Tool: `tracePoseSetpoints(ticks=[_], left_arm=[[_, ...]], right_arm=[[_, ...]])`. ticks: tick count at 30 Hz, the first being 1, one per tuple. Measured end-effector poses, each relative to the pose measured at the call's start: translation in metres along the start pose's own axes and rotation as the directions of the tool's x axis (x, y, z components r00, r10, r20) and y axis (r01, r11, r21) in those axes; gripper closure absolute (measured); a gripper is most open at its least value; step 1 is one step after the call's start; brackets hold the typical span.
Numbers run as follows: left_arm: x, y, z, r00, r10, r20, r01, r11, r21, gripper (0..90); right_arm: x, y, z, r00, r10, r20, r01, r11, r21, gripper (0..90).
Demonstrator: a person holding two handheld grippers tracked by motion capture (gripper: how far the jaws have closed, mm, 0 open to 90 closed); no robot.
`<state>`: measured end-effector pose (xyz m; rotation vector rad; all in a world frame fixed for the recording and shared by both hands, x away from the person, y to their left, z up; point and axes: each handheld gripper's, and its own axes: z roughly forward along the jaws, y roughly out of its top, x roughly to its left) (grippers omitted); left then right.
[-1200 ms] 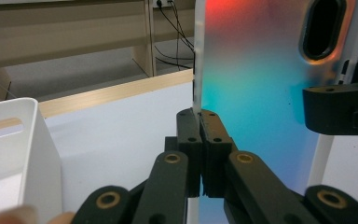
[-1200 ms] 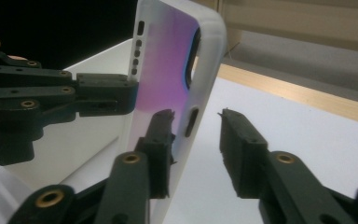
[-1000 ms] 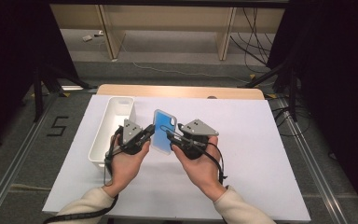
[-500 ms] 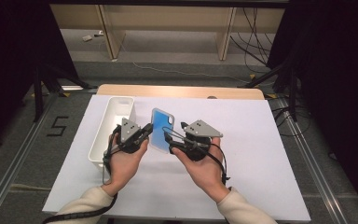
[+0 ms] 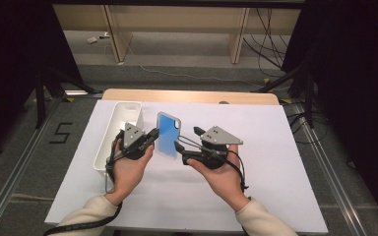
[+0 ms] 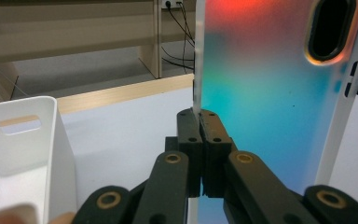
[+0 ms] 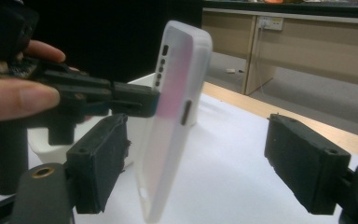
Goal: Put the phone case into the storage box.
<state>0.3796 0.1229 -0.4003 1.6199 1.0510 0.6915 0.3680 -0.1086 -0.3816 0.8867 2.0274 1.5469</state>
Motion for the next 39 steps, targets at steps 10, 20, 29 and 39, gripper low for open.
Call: tracePoseSetpoints(ticks=[10, 20, 29, 39], left_arm=[[0.005, 0.003, -0.002, 1.0, -0.006, -0.007, 0.006, 1.0, -0.002, 88.2], [0.007, 0.007, -0.004, 0.9998, -0.016, -0.01, 0.016, 0.9998, -0.011, 88.2], [0.008, 0.008, -0.006, 0.9998, -0.017, -0.012, 0.017, 0.9997, -0.019, 88.2], [0.013, 0.01, -0.009, 0.9993, -0.029, -0.022, 0.029, 0.9992, -0.027, 88.2]], right_arm=[[-0.01, -0.009, -0.008, 0.9988, -0.049, 0.0, 0.049, 0.999, -0.007, 19.7], [-0.015, -0.014, -0.016, 0.9982, -0.055, -0.024, 0.055, 0.998, 0.009, 17.4], [-0.019, -0.015, -0.024, 0.9981, -0.06, -0.015, 0.06, 0.998, -0.013, 17.1], [-0.021, -0.017, -0.026, 0.998, -0.06, -0.019, 0.06, 0.998, -0.017, 16.7]])
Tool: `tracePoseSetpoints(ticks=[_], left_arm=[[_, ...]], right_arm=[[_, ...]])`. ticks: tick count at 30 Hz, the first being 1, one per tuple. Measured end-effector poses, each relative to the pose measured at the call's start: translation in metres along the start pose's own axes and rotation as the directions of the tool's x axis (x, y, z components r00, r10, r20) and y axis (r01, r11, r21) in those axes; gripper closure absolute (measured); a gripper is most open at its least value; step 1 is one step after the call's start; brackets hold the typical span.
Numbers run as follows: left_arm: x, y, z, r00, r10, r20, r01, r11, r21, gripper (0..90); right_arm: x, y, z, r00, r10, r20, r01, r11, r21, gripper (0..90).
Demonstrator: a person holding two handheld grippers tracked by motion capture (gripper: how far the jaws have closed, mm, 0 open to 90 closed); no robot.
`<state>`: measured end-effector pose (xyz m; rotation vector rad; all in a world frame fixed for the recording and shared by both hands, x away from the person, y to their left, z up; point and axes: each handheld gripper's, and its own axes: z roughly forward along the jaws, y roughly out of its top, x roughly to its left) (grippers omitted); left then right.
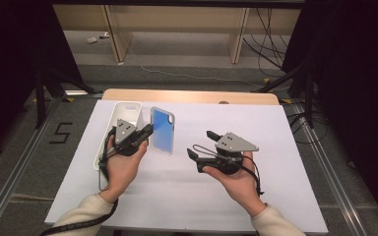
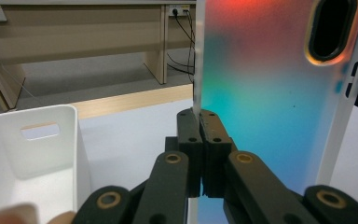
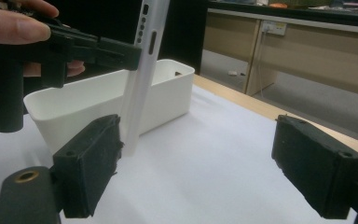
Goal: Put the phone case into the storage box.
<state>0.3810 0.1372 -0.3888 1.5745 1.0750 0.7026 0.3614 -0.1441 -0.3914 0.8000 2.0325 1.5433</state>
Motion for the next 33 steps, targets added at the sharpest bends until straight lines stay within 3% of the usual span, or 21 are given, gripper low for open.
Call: tracePoseSetpoints(ticks=[18, 22, 26, 28, 33], left_arm=[[0.01, 0.004, -0.006, 0.9996, -0.022, -0.018, 0.022, 0.9996, -0.017, 88.2], [0.013, 0.007, -0.007, 0.9994, -0.025, -0.021, 0.025, 0.9995, -0.02, 88.2], [0.015, 0.009, -0.009, 0.9991, -0.033, -0.026, 0.032, 0.9991, -0.029, 88.2], [0.017, 0.01, -0.009, 0.9988, -0.038, -0.03, 0.037, 0.9989, -0.028, 88.2], [0.021, 0.01, -0.009, 0.9981, -0.043, -0.044, 0.042, 0.9987, -0.03, 88.2]], right_arm=[[-0.002, 0.0, -0.003, 0.9998, -0.008, 0.015, 0.008, 1.0, 0.003, 16.8], [-0.003, 0.0, -0.004, 0.9997, -0.016, 0.017, 0.016, 1.0, -0.022, 16.8], [-0.003, 0.001, -0.009, 1.0, 0.009, -0.001, -0.009, 1.0, 0.004, 16.7], [-0.005, 0.001, -0.012, 0.9999, -0.011, 0.011, 0.011, 1.0, -0.014, 16.7], [-0.008, 0.001, -0.02, 0.9999, -0.01, 0.012, 0.011, 1.0, -0.017, 16.7]])
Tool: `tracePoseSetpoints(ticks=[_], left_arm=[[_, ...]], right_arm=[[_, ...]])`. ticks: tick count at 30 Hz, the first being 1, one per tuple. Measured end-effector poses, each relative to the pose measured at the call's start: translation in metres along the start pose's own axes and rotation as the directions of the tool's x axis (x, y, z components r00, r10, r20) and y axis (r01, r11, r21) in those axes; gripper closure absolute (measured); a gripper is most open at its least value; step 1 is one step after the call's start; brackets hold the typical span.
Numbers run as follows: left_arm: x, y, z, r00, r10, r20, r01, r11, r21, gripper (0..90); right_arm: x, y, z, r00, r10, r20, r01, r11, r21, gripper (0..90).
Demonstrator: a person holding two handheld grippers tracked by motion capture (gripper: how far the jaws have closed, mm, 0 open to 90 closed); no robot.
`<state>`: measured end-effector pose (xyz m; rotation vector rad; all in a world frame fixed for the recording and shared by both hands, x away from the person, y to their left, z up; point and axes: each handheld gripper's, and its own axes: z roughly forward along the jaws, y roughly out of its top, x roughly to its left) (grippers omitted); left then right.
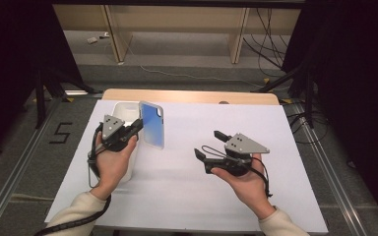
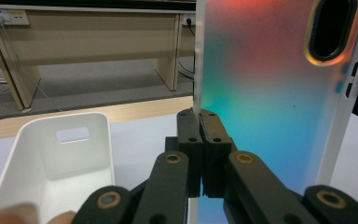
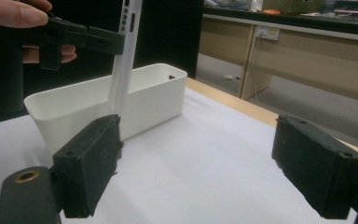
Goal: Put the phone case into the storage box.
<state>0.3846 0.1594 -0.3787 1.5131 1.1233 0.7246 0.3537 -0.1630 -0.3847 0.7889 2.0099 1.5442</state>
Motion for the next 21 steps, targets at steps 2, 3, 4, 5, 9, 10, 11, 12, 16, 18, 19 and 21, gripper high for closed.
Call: tracePoseSetpoints(ticks=[2, 3, 4, 5, 9, 10, 11, 12, 16, 18, 19, 21], left_arm=[[0.001, 0.0, 0.0, 1.0, 0.002, -0.005, -0.002, 1.0, 0.001, 88.2], [0.002, 0.0, 0.0, 1.0, 0.003, -0.004, -0.003, 1.0, 0.002, 88.2], [0.002, 0.0, 0.0, 1.0, 0.0, -0.005, 0.0, 1.0, 0.0, 88.2], [0.003, 0.0, 0.0, 1.0, 0.0, -0.008, 0.0, 1.0, 0.002, 88.2], [0.005, 0.001, 0.0, 0.9999, -0.004, -0.016, 0.004, 1.0, 0.0, 88.2], [0.005, 0.001, -0.001, 0.9999, -0.003, -0.015, 0.003, 1.0, -0.001, 88.2], [0.006, 0.002, -0.001, 0.9998, -0.004, -0.019, 0.004, 1.0, -0.003, 88.2], [0.007, 0.002, -0.001, 0.9998, -0.005, -0.019, 0.005, 1.0, -0.004, 88.2], [0.011, 0.004, -0.003, 0.9995, -0.015, -0.029, 0.015, 0.9999, -0.005, 88.2], [0.013, 0.005, -0.004, 0.9993, -0.016, -0.034, 0.016, 0.9998, -0.01, 88.2], [0.015, 0.006, -0.004, 0.9992, -0.015, -0.038, 0.015, 0.9998, -0.012, 88.2], [0.017, 0.007, -0.005, 0.9988, -0.022, -0.044, 0.021, 0.9997, -0.015, 88.2]], right_arm=[[-0.002, -0.001, -0.004, 1.0, 0.004, 0.002, -0.004, 1.0, 0.004, 16.7], [-0.003, -0.002, -0.006, 1.0, 0.0, 0.003, 0.0, 1.0, 0.005, 16.7], [-0.004, -0.003, -0.008, 1.0, 0.004, 0.007, -0.004, 1.0, 0.005, 16.7], [-0.005, -0.004, -0.009, 0.9999, 0.0, 0.011, 0.0, 1.0, 0.003, 16.7], [-0.01, -0.007, -0.015, 0.9999, 0.001, 0.014, -0.001, 1.0, 0.005, 16.6], [-0.01, -0.007, -0.017, 0.9998, 0.01, 0.018, -0.01, 1.0, 0.013, 16.6], [-0.012, -0.008, -0.018, 0.9998, 0.005, 0.019, -0.005, 1.0, 0.003, 16.6], [-0.013, -0.009, -0.019, 0.9995, 0.007, 0.031, -0.007, 1.0, -0.004, 16.6], [-0.016, -0.012, -0.024, 0.9994, 0.005, 0.033, -0.005, 1.0, 0.001, 16.7], [-0.017, -0.014, -0.027, 0.9992, 0.013, 0.038, -0.013, 1.0, 0.007, 16.7], [-0.018, -0.014, -0.027, 0.9992, 0.006, 0.04, -0.006, 1.0, -0.002, 16.7], [-0.019, -0.016, -0.03, 0.9988, 0.007, 0.048, -0.007, 1.0, 0.002, 16.7]])
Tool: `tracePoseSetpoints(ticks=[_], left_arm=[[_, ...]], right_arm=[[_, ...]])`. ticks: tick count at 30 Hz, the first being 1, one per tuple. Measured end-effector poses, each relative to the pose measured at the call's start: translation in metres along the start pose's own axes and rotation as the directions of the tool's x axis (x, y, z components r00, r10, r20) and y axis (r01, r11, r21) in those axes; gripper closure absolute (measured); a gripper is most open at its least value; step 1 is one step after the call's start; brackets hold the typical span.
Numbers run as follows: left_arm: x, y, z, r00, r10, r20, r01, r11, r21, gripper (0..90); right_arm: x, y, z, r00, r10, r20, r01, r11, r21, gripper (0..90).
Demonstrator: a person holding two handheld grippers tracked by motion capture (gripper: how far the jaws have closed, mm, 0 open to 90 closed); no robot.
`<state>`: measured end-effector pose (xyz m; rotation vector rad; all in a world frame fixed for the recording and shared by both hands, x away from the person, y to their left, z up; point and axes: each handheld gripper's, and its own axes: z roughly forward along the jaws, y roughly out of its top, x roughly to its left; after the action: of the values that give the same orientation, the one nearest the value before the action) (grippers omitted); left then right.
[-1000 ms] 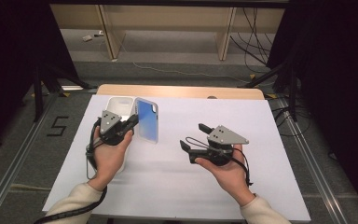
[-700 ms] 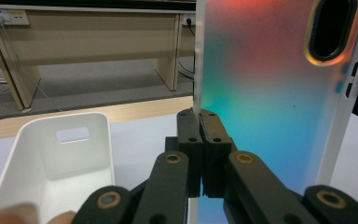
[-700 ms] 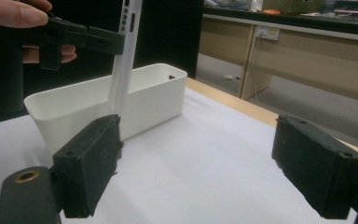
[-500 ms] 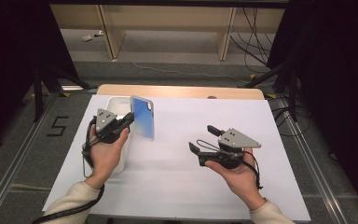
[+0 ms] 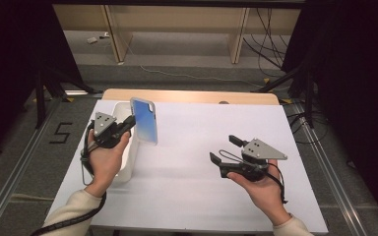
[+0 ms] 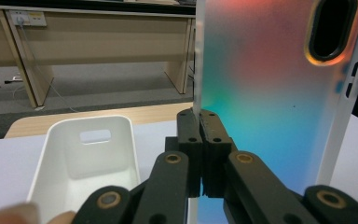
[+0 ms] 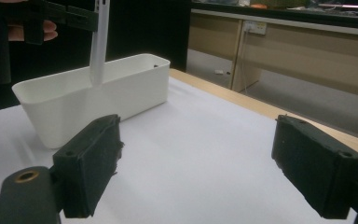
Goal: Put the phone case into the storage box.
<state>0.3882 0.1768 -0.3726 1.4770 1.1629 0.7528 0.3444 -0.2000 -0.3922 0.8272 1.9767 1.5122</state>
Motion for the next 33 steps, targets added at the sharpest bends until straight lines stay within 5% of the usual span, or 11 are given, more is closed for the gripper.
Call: tracePoseSetpoints(ticks=[33], left_arm=[[0.022, 0.009, -0.006, 0.9972, -0.021, -0.071, 0.019, 0.9995, -0.025, 88.2]], right_arm=[[-0.017, -0.021, -0.031, 0.9983, 0.05, 0.03, -0.05, 0.999, 0.009, 17.1]])
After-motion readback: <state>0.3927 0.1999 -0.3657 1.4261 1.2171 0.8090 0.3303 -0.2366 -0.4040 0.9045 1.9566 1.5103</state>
